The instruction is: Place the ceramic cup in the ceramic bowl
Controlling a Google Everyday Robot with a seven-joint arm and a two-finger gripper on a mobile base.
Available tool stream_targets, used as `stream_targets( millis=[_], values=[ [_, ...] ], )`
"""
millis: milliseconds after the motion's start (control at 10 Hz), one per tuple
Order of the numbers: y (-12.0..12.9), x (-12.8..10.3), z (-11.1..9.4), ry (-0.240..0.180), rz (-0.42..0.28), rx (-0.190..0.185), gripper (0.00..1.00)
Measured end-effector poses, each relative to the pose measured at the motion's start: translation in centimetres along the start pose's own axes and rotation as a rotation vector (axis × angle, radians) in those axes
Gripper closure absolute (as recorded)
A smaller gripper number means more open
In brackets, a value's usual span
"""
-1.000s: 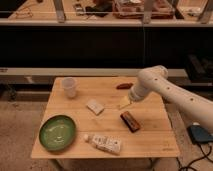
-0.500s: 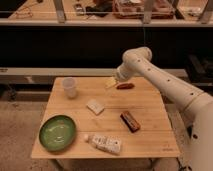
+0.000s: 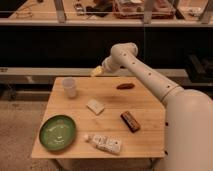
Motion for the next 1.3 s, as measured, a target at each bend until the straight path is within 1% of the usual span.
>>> stream_targets(
  millis=[100, 200, 300, 400, 500, 600, 800, 1000, 1100, 1200, 1300],
  values=[
    [-1.1, 0.7, 0.8, 0.01, 0.041, 0.026, 0.2],
    [-2.8, 1.3, 1.7, 0.008, 0.06, 0.048, 0.2],
    [-4.2, 1.4, 2.7, -0.004, 0.065, 0.061, 0.2],
    [-5.2, 1.4, 3.3, -0.016, 0.067, 0.066, 0.2],
    [-6.6, 1.2, 4.3, -0.042, 0.06, 0.073, 0.2],
    [-7.4, 1.1, 4.8, -0.052, 0.053, 0.08, 0.2],
    [-6.9, 1.1, 4.6, -0.049, 0.058, 0.074, 0.2],
    [-7.3, 1.1, 4.7, -0.051, 0.054, 0.078, 0.2],
    [-7.2, 1.1, 4.7, -0.05, 0.056, 0.077, 0.2],
    [-7.1, 1.2, 4.5, -0.048, 0.063, 0.084, 0.2],
    [-8.7, 1.7, 4.6, -0.043, 0.077, 0.126, 0.2]
  ],
)
